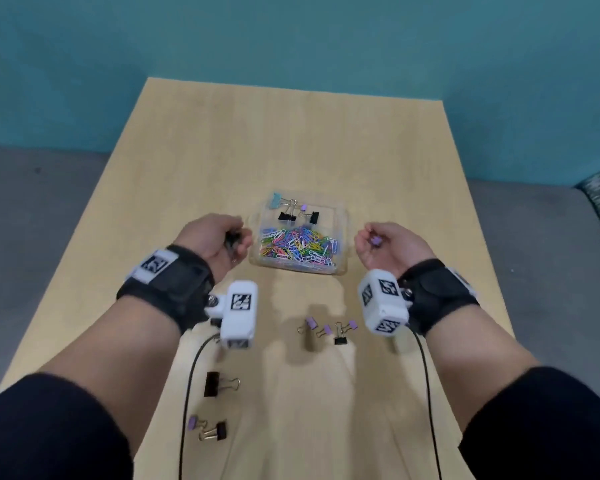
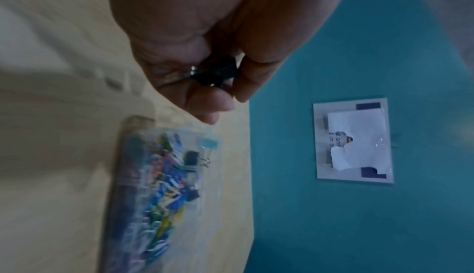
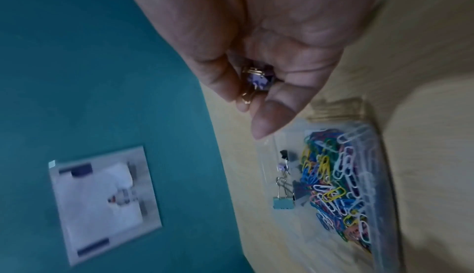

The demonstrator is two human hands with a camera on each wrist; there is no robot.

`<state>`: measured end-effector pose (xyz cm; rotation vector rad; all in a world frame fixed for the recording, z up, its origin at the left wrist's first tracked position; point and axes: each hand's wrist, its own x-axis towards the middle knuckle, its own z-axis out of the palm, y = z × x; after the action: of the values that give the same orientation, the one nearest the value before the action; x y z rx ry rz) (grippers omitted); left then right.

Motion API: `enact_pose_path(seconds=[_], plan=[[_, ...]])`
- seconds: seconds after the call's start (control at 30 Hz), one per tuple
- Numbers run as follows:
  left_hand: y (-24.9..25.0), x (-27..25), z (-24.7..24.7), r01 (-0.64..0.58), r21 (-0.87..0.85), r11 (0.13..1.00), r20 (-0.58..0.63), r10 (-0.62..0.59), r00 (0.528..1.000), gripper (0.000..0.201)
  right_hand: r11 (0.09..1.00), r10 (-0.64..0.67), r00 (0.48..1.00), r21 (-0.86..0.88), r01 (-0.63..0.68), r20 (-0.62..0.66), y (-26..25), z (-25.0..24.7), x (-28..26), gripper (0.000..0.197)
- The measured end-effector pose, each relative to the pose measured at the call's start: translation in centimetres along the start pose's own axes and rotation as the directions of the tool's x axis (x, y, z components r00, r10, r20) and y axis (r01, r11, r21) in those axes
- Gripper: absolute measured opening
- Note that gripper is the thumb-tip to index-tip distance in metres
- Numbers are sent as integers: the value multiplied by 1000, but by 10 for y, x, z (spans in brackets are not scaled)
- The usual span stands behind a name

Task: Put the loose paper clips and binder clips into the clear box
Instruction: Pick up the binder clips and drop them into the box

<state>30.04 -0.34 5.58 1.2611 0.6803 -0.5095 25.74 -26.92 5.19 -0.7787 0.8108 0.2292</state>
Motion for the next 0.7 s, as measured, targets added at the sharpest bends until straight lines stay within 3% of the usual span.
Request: enact_pose_path(seconds=[0.13, 0.23, 0.37, 0.43, 0.53, 0.6, 0.7], plan=[[31, 28, 50, -30, 76, 997, -1, 30, 1000, 4, 967, -98, 993, -243, 79, -67, -11, 47, 27, 2], [39, 40, 76, -48, 97, 994, 0, 48, 999, 16, 931, -112, 993, -353, 92, -36, -15, 66, 34, 15], [39, 37, 85, -79, 134, 988, 135, 61, 989, 24, 804, -90, 993, -584, 116, 74, -23, 80, 31, 39], [39, 33, 76, -118, 218, 969, 143, 88, 986, 33, 644, -113, 985, -746, 171, 128, -29, 80, 21, 36], [35, 18, 49, -247, 356, 901, 130, 214, 968, 10, 361, -261, 941, -882, 304, 217, -33, 64, 9, 10], [23, 7, 20, -328, 440, 836, 133, 301, 944, 2, 134, -300, 901, -921, 366, 314, -27, 44, -1, 11], [-4, -13, -27, -323, 720, 614, 150, 317, 936, 7, -260, -178, 902, -903, 343, 394, -2, 2, -17, 23]])
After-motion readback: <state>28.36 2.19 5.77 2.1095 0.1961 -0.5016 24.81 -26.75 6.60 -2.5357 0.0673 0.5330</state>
